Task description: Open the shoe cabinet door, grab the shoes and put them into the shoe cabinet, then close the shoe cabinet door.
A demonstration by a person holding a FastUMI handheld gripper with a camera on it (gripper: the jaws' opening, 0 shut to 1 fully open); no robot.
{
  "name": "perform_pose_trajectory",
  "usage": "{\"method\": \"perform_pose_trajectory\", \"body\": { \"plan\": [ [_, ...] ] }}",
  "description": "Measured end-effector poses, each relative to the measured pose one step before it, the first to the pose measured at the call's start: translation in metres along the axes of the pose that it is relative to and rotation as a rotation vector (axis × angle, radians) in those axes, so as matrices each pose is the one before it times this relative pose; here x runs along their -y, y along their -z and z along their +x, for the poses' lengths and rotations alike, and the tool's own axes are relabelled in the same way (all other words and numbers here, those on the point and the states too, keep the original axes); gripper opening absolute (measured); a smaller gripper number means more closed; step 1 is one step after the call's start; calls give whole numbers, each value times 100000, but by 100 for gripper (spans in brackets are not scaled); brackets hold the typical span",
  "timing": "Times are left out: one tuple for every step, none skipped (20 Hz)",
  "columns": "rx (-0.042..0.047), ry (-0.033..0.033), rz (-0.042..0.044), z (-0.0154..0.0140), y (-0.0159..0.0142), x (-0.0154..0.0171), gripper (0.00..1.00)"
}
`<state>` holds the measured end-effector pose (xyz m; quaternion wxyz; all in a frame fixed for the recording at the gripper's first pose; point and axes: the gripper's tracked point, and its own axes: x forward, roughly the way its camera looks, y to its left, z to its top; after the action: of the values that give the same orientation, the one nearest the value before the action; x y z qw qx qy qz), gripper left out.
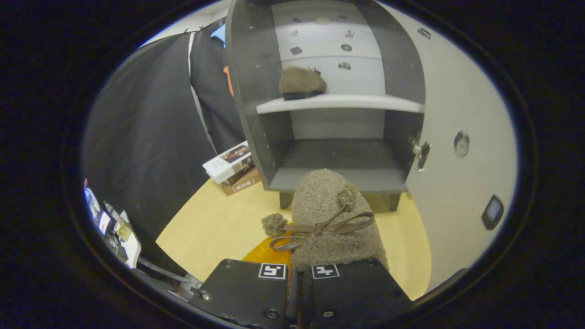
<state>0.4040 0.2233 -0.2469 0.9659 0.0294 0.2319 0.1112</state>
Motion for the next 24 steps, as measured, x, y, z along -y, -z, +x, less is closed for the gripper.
{"method": "perform_pose_trajectory", "body": {
  "plan": [
    [3361,1302,615,-838,-1756,72,8],
    [3272,828,717,-724,-1708,7,8],
    [3447,459,454,-614,-1894,-65,7],
    [3278,756,-512,-266,-1720,-103,7],
    [2869,1285,-1102,-208,-1856,135,7],
    [2763,1181,-1211,-195,-1515,-19,7],
    [3445,759,-426,-594,-1538,-8,7],
    [2513,1280,-466,-253,-2080,54,7],
    [2585,1085,-249,85,-1864,206,7],
    [2477,831,194,414,-1921,139,7],
    [2240,280,202,652,-1777,-142,7],
    [1820,346,-60,964,-1776,219,7],
    [2138,440,-292,1178,-1704,22,7],
    [1615,237,-738,1229,-1624,-236,7],
    [2103,58,-671,1362,-1496,-114,8],
    [1000,400,-325,1154,-1489,113,7],
    [1100,-280,157,1583,-1390,-133,7],
    [653,258,502,1566,-754,-116,7],
    [-361,440,322,1663,-327,3,7],
    [-172,161,279,1770,-135,-147,7],
    [-995,628,89,1563,61,153,7],
    [-1060,790,21,1469,133,464,7],
    [-1416,957,-200,1595,231,161,7],
    [-1468,640,289,1706,509,159,8]
  ]
}}
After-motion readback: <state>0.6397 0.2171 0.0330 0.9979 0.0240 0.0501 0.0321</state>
